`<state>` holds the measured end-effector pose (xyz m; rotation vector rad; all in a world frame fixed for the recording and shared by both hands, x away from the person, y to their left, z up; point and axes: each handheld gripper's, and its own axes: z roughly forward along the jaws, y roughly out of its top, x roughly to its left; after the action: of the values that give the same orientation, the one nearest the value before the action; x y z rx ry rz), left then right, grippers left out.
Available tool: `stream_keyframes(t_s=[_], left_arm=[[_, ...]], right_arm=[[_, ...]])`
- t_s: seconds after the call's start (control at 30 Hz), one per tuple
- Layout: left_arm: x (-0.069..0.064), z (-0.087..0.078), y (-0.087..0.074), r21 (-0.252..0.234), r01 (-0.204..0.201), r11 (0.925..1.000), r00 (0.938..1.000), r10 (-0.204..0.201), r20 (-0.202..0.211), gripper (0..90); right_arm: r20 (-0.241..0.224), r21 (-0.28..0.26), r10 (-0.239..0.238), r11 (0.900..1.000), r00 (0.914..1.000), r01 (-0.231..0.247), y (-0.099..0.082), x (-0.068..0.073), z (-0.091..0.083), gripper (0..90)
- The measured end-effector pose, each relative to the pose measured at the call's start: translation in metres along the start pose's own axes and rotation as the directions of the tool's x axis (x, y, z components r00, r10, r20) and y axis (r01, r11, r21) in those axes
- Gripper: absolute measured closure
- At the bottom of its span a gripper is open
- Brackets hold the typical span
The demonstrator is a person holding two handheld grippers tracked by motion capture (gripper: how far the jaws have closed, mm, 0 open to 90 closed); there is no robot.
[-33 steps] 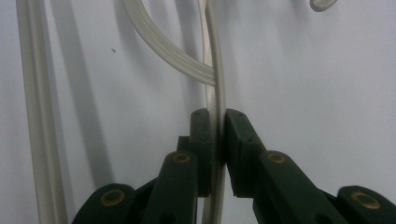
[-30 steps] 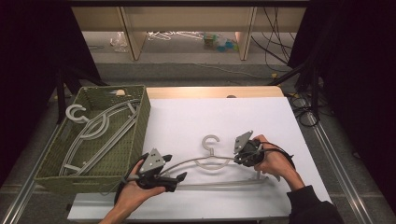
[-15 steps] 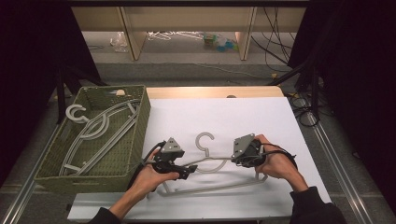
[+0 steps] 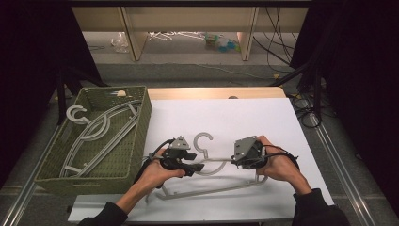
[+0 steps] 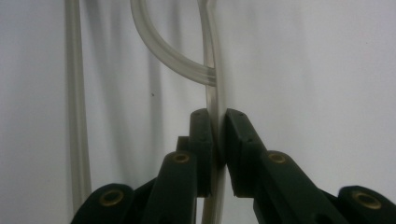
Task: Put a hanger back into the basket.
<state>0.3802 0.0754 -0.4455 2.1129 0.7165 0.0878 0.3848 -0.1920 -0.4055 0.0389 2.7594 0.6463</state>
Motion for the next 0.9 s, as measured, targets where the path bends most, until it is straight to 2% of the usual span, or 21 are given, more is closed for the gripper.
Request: stream_keyframes(t_s=[0.17,0.23,0.27,0.37,0.4,0.47,0.53,0.57,0.7,0.77,0.8,0.83,0.87,0.9], left_arm=[[-0.002,0.002,0.001,0.005,-0.035,0.9994,0.9986,0.035,0.041,64.7],[-0.002,0.002,0.002,0.012,-0.047,0.9988,0.9984,0.046,0.031,70.3],[-0.001,0.002,0.002,0.014,-0.053,0.9985,0.9977,0.053,0.042,71.7],[-0.002,0.001,0.002,0.023,-0.076,0.9968,0.9966,0.075,0.034,73.9],[-0.002,0.000,0.003,0.022,-0.092,0.9955,0.9949,0.091,0.043,74.6],[-0.004,-0.002,0.003,0.018,-0.084,0.9963,0.9943,0.083,0.067,76.6],[-0.007,-0.005,0.006,0.032,-0.123,0.9919,0.9905,0.120,0.066,78.6],[-0.009,-0.006,0.007,0.035,-0.137,0.9899,0.9882,0.135,0.073,79.6],[-0.011,-0.008,0.008,0.026,-0.098,0.9949,0.9912,0.095,0.093,80.5],[-0.009,-0.008,0.007,0.014,-0.063,0.9979,0.9924,0.061,0.107,80.4],[-0.008,-0.009,0.007,0.012,-0.048,0.9988,0.9934,0.046,0.105,80.4],[-0.006,-0.009,0.007,0.010,-0.026,0.9996,0.9934,0.024,0.112,80.4],[-0.004,-0.010,0.006,0.010,-0.010,0.9999,0.9927,0.009,0.120,80.4],[-0.004,-0.010,0.006,0.006,0.010,0.9999,0.9924,-0.010,0.123,80.4]], right_arm=[[0.001,-0.004,-0.005,1.0000,1.0000,0.005,0.001,0.001,0.000,82.0],[-0.001,-0.010,-0.019,0.9998,0.9998,0.019,0.001,0.000,0.000,82.0],[0.002,-0.011,-0.022,0.9997,0.9997,0.022,0.002,0.001,0.000,82.0],[0.004,-0.015,-0.029,0.9995,0.9996,0.029,0.002,0.001,-0.001,82.0],[0.009,-0.018,-0.031,0.9994,0.9995,0.031,0.002,0.001,0.000,82.0],[0.003,-0.020,-0.032,0.9993,0.9995,0.032,0.002,0.001,0.000,81.7],[-0.002,-0.024,-0.025,0.9994,0.9997,0.025,0.001,0.001,-0.001,80.8],[0.012,-0.029,-0.024,0.9993,0.9996,0.024,0.001,0.000,-0.001,80.0],[0.010,-0.045,-0.003,0.9990,0.9999,0.003,-0.001,-0.001,-0.003,78.1],[0.018,-0.060,0.020,0.9980,0.9996,-0.019,-0.001,-0.003,-0.003,76.2],[0.025,-0.068,0.039,0.9970,0.9989,-0.037,-0.001,-0.003,-0.003,73.6],[0.018,-0.074,0.067,0.9951,0.9976,-0.065,-0.001,-0.004,-0.002,67.7],[0.032,-0.076,0.093,0.9930,0.9952,-0.090,-0.001,-0.004,-0.002,62.3],[0.046,-0.085,0.138,0.9873,0.9893,-0.134,-0.001,-0.005,-0.002,56.2]])
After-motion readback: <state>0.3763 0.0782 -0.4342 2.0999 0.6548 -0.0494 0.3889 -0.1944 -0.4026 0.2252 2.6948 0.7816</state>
